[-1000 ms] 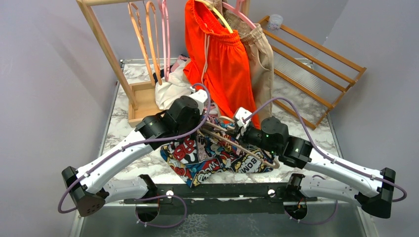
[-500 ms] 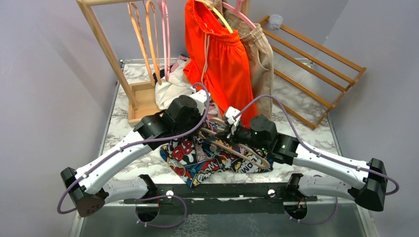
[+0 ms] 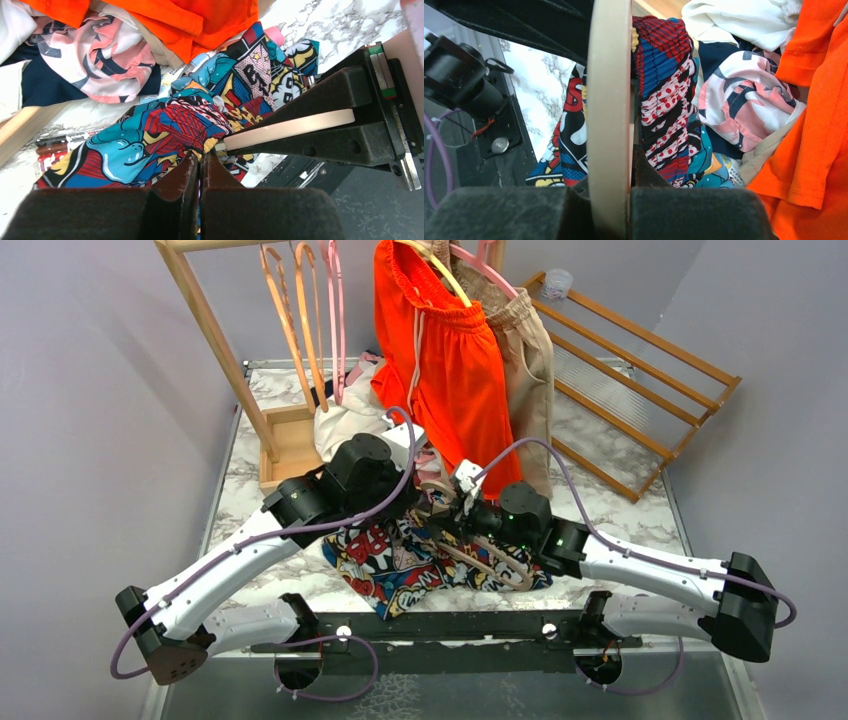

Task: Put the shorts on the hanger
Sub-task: Hang the shorts on the hanger.

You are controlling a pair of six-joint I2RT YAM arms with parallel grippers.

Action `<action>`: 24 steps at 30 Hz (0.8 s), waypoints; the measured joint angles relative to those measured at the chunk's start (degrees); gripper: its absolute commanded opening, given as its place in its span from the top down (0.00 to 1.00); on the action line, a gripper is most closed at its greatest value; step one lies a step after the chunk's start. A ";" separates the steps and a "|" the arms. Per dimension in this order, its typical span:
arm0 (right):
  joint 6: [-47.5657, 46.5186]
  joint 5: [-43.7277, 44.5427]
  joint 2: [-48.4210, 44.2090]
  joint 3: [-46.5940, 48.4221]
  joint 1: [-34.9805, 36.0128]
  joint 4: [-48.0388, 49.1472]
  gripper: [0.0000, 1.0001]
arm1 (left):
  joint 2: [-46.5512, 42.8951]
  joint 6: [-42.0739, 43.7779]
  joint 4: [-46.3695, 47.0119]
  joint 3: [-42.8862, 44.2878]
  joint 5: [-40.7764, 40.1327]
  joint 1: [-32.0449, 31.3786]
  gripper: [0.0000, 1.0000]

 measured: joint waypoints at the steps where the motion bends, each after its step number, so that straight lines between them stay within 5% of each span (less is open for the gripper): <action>1: 0.55 -0.02 -0.28 -0.59 0.00 0.98 0.99 | -0.04 -0.20 0.09 0.00 0.37 0.00 1.00; 24: 11.78 -6.38 -6.43 -6.93 -0.04 16.11 0.99 | -0.72 -5.53 4.13 4.46 9.84 0.00 1.00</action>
